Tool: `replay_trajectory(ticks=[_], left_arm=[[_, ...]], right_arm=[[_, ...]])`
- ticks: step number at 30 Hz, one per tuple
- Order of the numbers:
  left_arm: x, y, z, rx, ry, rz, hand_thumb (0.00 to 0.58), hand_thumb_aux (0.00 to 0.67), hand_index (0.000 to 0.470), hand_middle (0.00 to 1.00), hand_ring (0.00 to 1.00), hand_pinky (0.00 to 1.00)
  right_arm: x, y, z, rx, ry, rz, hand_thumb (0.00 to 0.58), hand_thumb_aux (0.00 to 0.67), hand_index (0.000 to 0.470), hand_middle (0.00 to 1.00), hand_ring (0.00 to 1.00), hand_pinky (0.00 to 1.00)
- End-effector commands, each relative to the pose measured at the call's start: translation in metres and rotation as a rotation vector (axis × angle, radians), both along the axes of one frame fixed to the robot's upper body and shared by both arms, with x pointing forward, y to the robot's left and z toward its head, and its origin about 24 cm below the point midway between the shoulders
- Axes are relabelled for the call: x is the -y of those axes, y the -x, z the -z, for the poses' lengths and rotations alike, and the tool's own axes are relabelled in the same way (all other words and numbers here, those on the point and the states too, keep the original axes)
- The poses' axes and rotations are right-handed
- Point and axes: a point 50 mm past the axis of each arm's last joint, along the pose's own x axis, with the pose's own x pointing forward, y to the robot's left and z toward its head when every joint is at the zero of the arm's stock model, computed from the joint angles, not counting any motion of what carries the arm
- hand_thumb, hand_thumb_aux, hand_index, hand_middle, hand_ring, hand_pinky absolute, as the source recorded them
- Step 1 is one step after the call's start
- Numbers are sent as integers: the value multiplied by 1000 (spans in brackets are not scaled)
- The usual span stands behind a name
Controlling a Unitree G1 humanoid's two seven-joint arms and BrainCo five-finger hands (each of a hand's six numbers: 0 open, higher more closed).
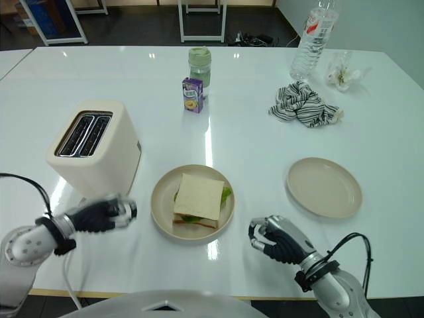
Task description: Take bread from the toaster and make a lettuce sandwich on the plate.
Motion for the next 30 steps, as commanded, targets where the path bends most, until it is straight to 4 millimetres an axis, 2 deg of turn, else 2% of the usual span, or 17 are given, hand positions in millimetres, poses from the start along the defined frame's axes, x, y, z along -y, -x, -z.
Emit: replay_trajectory(ticks=[1, 5, 9, 16, 25, 30], left_arm=[[6, 9, 11, -98, -58, 37, 580, 670, 470, 1000, 1000, 1000], [3, 11, 31, -182, -156, 7, 580, 670, 470, 1000, 1000, 1000], [16, 14, 40, -196, -145, 32, 580, 670, 470, 1000, 1000, 1000], [31, -4, 58, -176, -165, 22, 580, 670, 470, 1000, 1000, 1000], [52, -40, 72, -112, -185, 12, 580, 670, 470, 1000, 1000, 1000], [58, -57, 79, -105, -185, 6, 580, 670, 470, 1000, 1000, 1000]], right_arm=[[-1, 8, 15, -122, 76, -58, 580, 670, 470, 1000, 1000, 1000], [-7, 7, 20, -131, 101, -75, 580, 670, 470, 1000, 1000, 1000], [-21, 4, 25, -129, 122, -126, 580, 670, 470, 1000, 1000, 1000], [-53, -8, 39, -99, 160, -238, 580, 670, 470, 1000, 1000, 1000], [-68, -54, 45, 62, 253, -206, 580, 670, 470, 1000, 1000, 1000], [-68, -82, 53, 135, 316, -165, 580, 670, 470, 1000, 1000, 1000]])
